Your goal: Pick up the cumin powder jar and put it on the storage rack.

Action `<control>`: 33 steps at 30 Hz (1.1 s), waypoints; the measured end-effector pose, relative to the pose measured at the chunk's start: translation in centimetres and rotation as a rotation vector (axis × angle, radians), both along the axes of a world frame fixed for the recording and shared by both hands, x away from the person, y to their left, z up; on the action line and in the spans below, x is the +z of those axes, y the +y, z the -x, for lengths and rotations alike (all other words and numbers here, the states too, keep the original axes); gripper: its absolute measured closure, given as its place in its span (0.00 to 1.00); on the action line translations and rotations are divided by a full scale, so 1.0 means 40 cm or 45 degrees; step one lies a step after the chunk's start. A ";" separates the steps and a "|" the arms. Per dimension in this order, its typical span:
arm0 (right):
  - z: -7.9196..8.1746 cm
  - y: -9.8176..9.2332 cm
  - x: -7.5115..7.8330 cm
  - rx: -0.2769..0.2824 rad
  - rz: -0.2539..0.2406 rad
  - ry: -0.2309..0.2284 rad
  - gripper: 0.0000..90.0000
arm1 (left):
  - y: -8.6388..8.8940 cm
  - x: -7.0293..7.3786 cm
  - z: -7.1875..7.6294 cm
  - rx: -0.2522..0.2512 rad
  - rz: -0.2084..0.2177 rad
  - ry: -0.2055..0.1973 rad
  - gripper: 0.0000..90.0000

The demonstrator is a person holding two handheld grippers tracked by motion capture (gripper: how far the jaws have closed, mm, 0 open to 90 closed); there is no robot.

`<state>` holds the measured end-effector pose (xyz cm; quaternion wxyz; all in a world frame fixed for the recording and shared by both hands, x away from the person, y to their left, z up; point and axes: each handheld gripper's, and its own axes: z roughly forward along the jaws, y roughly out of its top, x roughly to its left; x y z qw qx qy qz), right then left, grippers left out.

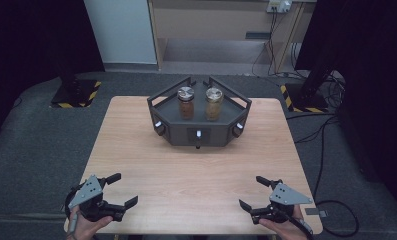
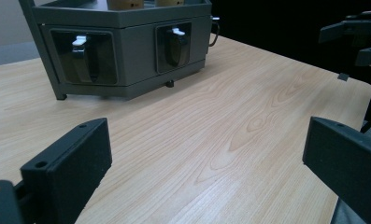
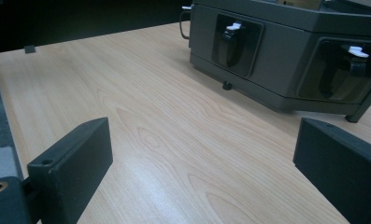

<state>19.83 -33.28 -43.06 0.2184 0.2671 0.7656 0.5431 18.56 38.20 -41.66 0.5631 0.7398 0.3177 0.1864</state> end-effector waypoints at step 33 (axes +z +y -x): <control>0.037 -0.057 -0.009 -0.221 -0.138 -0.022 0.04 | 0.030 -0.001 0.024 0.082 0.030 -0.045 0.01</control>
